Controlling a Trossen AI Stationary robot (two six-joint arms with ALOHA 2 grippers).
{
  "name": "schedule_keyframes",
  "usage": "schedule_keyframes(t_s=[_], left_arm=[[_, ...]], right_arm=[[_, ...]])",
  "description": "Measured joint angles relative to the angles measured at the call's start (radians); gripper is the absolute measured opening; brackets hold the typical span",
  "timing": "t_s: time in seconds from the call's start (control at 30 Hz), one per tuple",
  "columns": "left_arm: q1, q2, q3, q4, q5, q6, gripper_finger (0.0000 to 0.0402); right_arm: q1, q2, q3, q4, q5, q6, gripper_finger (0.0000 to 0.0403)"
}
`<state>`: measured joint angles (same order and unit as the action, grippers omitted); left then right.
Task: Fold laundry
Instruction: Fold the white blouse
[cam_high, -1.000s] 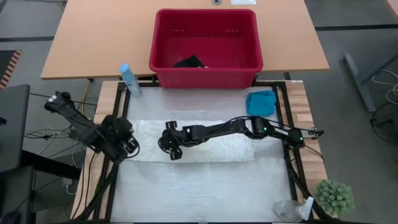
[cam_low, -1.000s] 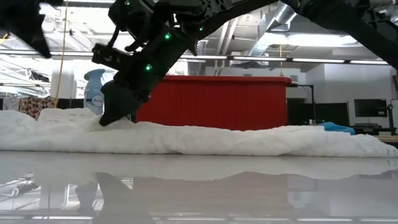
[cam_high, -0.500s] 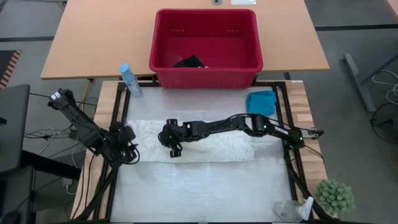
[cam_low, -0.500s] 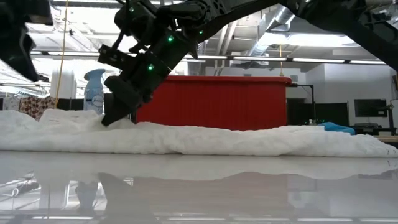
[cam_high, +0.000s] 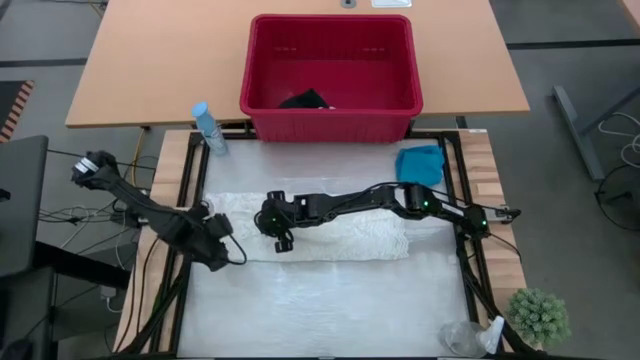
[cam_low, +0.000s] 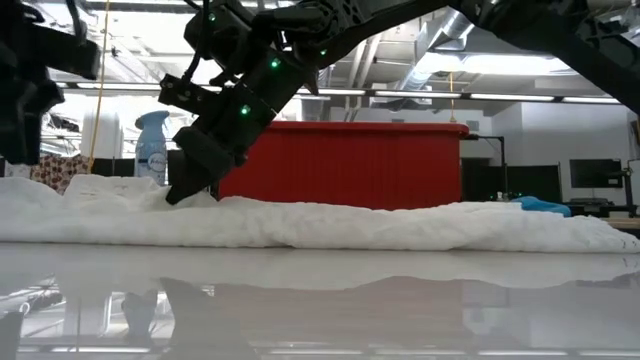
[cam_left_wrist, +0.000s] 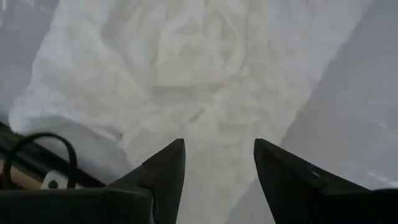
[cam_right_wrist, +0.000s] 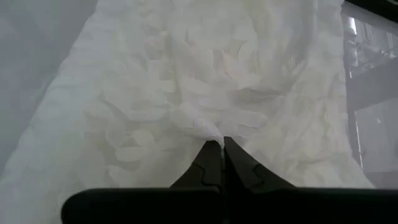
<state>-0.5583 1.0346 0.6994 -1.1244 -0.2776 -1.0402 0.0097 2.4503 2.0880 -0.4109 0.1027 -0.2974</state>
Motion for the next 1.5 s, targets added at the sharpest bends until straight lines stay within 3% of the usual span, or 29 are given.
schedule_keyframes(t_s=[0.17, 0.33, 0.67, 0.87, 1.13, 1.5], left_arm=[[0.039, 0.016, 0.0, 0.044, -0.088, 0.02, 0.018], [0.063, -0.022, -0.012, 0.106, -0.101, 0.063, 0.0167], [0.073, -0.074, -0.085, 0.012, -0.142, -0.108, 0.0159], [0.073, -0.082, -0.086, 0.018, -0.206, -0.053, 0.0159], [0.081, -0.082, -0.132, 0.067, -0.21, -0.036, 0.0159], [0.192, -0.082, -0.187, 0.18, -0.198, 0.095, 0.0159]], right_arm=[[-0.002, -0.013, 0.0, -0.01, -0.011, -0.025, 0.0022], [-0.005, -0.03, 0.0, -0.017, -0.019, -0.068, 0.0022], [-0.037, -0.035, 0.0, -0.038, -0.069, -0.071, 0.0022], [-0.044, -0.035, 0.0, -0.028, -0.082, -0.089, 0.0022], [-0.045, -0.035, 0.0, -0.015, -0.112, -0.105, 0.0022], [-0.045, -0.033, 0.0, 0.001, -0.13, -0.125, 0.0022]])
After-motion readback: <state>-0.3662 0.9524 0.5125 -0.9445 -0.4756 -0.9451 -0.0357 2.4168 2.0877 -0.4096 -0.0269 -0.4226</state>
